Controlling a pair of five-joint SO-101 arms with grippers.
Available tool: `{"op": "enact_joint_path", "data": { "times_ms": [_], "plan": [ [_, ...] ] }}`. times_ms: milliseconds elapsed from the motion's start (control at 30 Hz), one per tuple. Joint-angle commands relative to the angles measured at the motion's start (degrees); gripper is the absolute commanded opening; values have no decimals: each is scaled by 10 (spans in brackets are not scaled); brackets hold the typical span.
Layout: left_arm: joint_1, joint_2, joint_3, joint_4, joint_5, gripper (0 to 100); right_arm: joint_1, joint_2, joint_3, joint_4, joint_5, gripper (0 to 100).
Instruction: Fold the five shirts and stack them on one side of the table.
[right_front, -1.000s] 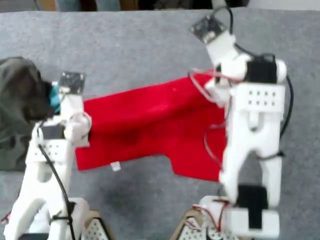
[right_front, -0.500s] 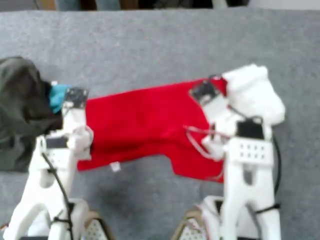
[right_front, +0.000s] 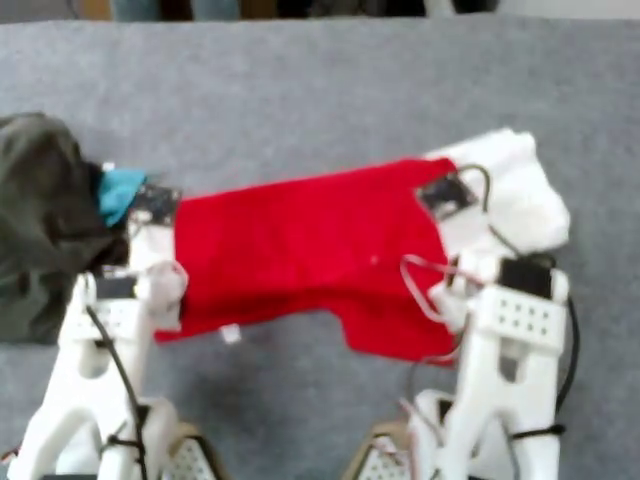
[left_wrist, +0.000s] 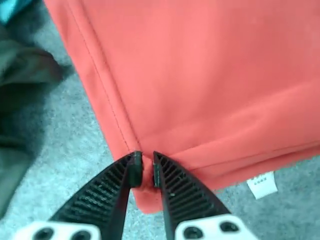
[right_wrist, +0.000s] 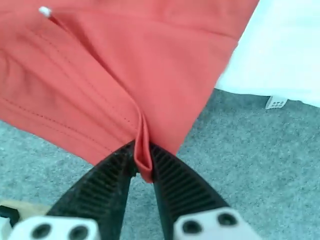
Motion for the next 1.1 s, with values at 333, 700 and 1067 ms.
{"op": "enact_joint_path", "data": {
  "times_ms": [333, 700, 1067],
  "plan": [
    [-5, -9, 8, 4, -9, 30, 10, -9, -8, -5, 8, 15],
    [-7, -15, -41, 105, -26, 206, 12, -13, -33, 47, 50, 212],
    [-95, -9, -158, 125, 0, 37, -84, -7, -115, 81, -36, 25]
  ]
}}
